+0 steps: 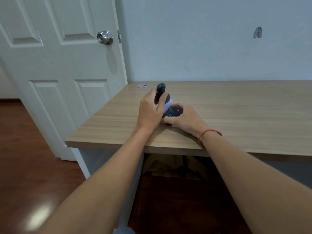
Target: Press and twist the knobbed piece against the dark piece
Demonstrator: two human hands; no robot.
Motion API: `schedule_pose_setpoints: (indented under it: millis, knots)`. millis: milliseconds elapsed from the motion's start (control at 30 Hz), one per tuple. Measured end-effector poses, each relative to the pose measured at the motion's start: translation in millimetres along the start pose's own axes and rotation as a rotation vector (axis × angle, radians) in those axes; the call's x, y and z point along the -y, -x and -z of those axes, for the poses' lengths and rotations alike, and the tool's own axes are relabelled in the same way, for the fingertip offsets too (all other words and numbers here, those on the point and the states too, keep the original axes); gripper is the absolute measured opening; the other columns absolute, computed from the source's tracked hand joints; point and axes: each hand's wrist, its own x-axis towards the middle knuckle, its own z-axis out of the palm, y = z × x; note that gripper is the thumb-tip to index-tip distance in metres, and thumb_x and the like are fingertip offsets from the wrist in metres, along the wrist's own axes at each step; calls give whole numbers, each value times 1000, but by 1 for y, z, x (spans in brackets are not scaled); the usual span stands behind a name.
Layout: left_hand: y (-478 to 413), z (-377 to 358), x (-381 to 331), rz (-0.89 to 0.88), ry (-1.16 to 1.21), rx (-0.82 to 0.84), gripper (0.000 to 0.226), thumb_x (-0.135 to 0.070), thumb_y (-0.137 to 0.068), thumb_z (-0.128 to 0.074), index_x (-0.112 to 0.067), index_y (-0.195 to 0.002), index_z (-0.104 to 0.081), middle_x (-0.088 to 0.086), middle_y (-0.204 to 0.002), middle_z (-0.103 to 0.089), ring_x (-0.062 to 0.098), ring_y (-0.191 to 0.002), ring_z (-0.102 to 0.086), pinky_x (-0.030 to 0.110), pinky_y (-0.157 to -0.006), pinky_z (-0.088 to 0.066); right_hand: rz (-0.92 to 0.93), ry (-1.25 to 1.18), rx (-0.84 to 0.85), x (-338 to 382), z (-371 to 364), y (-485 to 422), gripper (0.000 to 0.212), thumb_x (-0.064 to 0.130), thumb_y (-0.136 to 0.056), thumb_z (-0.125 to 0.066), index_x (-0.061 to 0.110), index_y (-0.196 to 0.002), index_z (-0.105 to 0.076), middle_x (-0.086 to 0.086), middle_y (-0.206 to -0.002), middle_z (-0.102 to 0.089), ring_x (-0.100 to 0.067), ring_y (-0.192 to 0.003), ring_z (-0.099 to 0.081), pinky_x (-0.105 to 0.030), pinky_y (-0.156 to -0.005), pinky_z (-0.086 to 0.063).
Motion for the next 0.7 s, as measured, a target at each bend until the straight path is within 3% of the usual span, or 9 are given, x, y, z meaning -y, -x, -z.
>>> schedule_pose_setpoints:
  millis: [100, 233, 367, 433, 500, 600, 700]
  knots:
    - [-1, -5, 6, 19, -134, 53, 25, -27, -96, -53, -4, -90, -60, 12, -83, -67, 26, -74, -60, 36, -66, -46, 33, -25, 5, -1, 0, -1, 53, 33, -68, -81, 21, -117, -66, 5, -109, -67, -16, -104, -62, -25, -84, -47]
    - [-5, -9, 10, 155, -220, -16, 27, -29, -97, -49, -4, -92, -58, 12, -87, -67, 25, -76, -57, 32, -67, -39, 0, -45, -25, -1, 0, 0, 85, 32, -65, -86, 10, -139, -50, -1, -133, -58, -16, -120, -55, -25, -97, -43]
    - [-8, -4, 15, 299, -92, -60, 27, -26, -97, -49, -1, -92, -58, 16, -90, -66, 29, -84, -60, 35, -70, -43, 2, -51, -25, -2, 0, 1, 85, 33, -64, -87, 10, -138, -52, -2, -132, -60, -16, -119, -56, -23, -93, -42]
    - [-8, -2, 12, 294, 18, -68, 26, -26, -96, -51, -1, -91, -58, 13, -86, -66, 27, -82, -60, 36, -74, -49, -4, -59, -31, -2, 1, 1, 85, 32, -64, -87, 10, -138, -52, -1, -132, -59, -14, -117, -55, -22, -92, -41]
    - [-6, -2, 6, 249, 29, -2, 22, -26, -94, -56, -4, -89, -58, 8, -84, -65, 22, -79, -60, 25, -71, -47, 3, -76, -36, -2, 1, 2, 85, 31, -65, -87, 10, -139, -51, -2, -134, -58, -12, -115, -54, -22, -92, -40]
    - [-5, -6, 11, 224, -84, 48, 23, -25, -92, -59, -2, -95, -62, 14, -91, -69, 27, -86, -64, 32, -73, -48, 12, -83, -33, -1, 0, 3, 85, 30, -65, -87, 9, -139, -50, -3, -136, -57, -9, -111, -51, -21, -91, -39]
    - [-6, -5, 17, 320, -199, 2, 26, -24, -95, -53, 1, -98, -59, 18, -98, -66, 31, -90, -59, 29, -69, -35, 27, -57, -44, -2, 0, 2, 84, 31, -66, -87, 8, -138, -52, -3, -133, -58, -10, -111, -52, -20, -89, -39]
